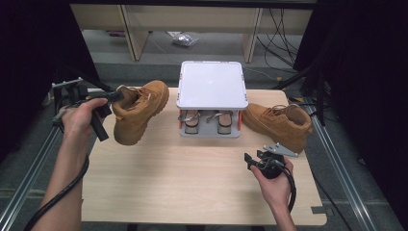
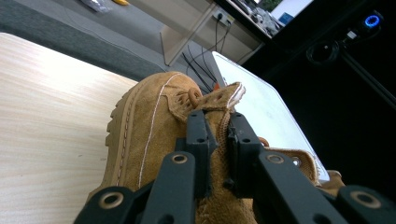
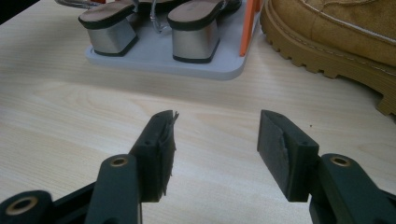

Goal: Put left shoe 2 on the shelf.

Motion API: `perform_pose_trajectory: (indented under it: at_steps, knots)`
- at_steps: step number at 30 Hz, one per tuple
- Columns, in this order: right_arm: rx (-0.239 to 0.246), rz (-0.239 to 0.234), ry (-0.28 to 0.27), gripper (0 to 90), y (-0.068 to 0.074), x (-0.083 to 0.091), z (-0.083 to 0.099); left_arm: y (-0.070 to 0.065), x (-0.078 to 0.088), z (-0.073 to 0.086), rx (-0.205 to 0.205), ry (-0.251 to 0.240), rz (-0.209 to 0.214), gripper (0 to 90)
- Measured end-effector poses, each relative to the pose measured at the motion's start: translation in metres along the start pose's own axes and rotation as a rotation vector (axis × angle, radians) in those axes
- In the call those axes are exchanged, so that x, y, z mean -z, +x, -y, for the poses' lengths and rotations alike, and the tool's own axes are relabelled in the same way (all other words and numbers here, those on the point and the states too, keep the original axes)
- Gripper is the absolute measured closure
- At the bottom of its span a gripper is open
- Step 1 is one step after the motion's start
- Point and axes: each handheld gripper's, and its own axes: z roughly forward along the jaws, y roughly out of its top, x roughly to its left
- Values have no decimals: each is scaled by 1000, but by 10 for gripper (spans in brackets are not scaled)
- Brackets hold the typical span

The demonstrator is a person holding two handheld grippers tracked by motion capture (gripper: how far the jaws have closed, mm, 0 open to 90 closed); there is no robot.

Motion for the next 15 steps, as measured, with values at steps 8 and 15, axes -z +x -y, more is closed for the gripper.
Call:
perform_pose_trajectory:
  at_steps: [8,15]
  knots:
    - [-1,-2,-1,472,0,0,0,-6,-2,-7,-24,-7,-5,810]
    - [1,14,2,472,-1,1,0,-12,-5,-13,-30,-13,0,810]
